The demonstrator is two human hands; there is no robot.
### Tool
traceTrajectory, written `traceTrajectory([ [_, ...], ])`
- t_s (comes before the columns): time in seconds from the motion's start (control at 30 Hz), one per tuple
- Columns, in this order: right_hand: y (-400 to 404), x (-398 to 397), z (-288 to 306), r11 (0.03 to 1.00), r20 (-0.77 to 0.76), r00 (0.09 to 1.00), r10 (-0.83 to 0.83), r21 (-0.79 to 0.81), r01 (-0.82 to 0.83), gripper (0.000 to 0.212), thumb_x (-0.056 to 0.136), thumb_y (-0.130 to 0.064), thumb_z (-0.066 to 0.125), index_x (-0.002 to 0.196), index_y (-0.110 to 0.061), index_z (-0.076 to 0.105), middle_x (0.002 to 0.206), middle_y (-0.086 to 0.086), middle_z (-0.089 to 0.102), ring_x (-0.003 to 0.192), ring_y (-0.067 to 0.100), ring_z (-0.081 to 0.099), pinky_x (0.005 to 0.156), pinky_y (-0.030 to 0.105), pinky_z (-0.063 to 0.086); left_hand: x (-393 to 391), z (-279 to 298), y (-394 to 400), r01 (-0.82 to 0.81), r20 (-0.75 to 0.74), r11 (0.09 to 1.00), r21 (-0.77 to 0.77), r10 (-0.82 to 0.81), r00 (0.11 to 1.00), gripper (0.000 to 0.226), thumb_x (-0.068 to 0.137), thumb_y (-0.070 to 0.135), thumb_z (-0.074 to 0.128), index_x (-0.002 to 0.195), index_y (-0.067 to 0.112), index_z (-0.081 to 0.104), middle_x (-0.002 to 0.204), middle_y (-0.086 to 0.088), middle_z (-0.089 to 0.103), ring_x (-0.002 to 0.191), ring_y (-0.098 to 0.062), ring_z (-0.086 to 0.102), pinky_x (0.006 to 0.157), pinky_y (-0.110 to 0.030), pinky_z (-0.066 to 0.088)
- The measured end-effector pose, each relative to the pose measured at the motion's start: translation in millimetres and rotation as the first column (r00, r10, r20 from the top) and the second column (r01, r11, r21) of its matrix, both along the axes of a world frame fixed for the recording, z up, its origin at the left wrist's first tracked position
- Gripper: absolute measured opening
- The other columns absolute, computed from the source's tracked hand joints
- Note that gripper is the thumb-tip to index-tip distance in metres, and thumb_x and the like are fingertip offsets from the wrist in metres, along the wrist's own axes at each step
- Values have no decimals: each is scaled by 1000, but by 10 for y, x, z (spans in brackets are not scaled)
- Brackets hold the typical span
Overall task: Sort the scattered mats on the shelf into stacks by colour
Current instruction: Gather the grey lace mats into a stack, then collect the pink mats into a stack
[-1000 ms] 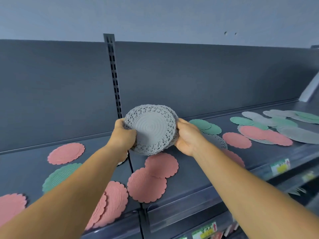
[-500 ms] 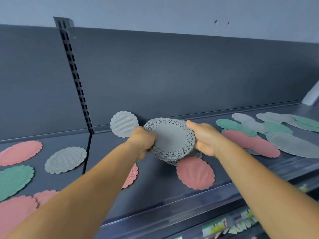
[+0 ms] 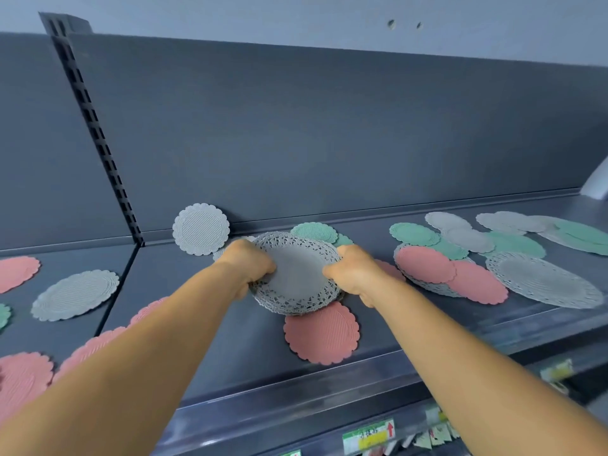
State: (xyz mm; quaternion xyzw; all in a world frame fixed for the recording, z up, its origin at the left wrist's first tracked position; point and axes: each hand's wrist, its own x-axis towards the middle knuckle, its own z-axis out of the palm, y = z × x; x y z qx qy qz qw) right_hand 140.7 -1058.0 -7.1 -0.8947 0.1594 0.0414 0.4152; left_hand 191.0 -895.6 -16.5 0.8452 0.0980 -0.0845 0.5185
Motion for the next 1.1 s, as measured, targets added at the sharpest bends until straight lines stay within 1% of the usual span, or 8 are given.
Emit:
traceTrajectory([
  [0.17, 8, -34, 6, 1000, 29, 1000, 8, -2, -8, 42, 90, -11, 52, 131, -3, 48, 129, 16, 56, 112, 30, 56, 93, 38, 48, -112, 59, 5, -62, 53, 990, -126, 69, 996, 22, 75, -6, 58, 92, 8, 55, 79, -9, 58, 76, -25, 54, 67, -30, 44],
  [0.27, 8, -28, -14, 997, 74, 997, 11, 70, -16, 36, 87, -17, 57, 122, -10, 54, 121, 11, 61, 93, 21, 55, 91, 39, 50, -179, 107, 70, -30, 90, 970, -243, 53, 995, 21, 78, -11, 53, 72, 9, 53, 69, -11, 56, 69, -25, 54, 70, -35, 44],
  [0.33, 16, -8, -36, 991, 101, 995, 2, 133, -15, 41, 84, -20, 62, 124, -16, 52, 121, 4, 61, 98, 19, 56, 87, 36, 48, -213, 144, 153, 39, 135, 944, -329, 6, 991, 26, 80, -14, 51, 74, 11, 55, 74, -11, 60, 73, -27, 57, 73, -36, 48],
  [0.53, 149, 40, 14, 929, 132, 991, -3, 368, -46, 52, 78, -15, 68, 127, -16, 50, 122, -1, 61, 112, 18, 58, 99, 34, 44, -293, 271, 405, 166, 240, 887, -431, -64, 969, 39, 85, -12, 51, 111, 15, 60, 108, -11, 67, 96, -27, 62, 93, -43, 49],
  [0.7, 374, 85, 26, 863, 247, 968, 30, 482, -150, 83, 68, -21, 63, 145, -22, 32, 140, 2, 51, 125, 21, 52, 109, 47, 40, -393, 309, 535, 195, 312, 867, -460, -48, 949, 36, 90, -7, 51, 112, 22, 48, 97, 2, 63, 84, -15, 61, 80, -33, 51],
  [0.8, 482, 74, 90, 833, 319, 948, 21, 519, -194, 73, 79, -12, 61, 144, -26, 31, 134, -1, 54, 121, 19, 53, 106, 42, 42, -423, 332, 580, 196, 380, 875, -443, -15, 925, 32, 92, -2, 50, 108, 26, 50, 93, 10, 63, 80, -6, 60, 72, -23, 49],
  [0.9, 504, 89, 93, 880, 305, 949, 77, 426, -208, 77, 75, -21, 68, 141, -33, 30, 129, -5, 56, 118, 17, 55, 103, 40, 44, -406, 317, 631, 149, 368, 868, -473, 41, 929, 32, 92, 0, 49, 96, 32, 52, 93, 9, 64, 83, -10, 60, 77, -29, 49],
  [1.1, 504, -74, -32, 962, -93, 966, 241, -107, -250, 92, 67, -28, 79, 144, -18, 30, 140, 3, 47, 120, 21, 53, 102, 38, 45, -387, 221, 686, 69, 299, 864, -498, 97, 949, 35, 93, -2, 45, 91, 32, 49, 91, 9, 62, 79, -9, 58, 71, -28, 47],
])
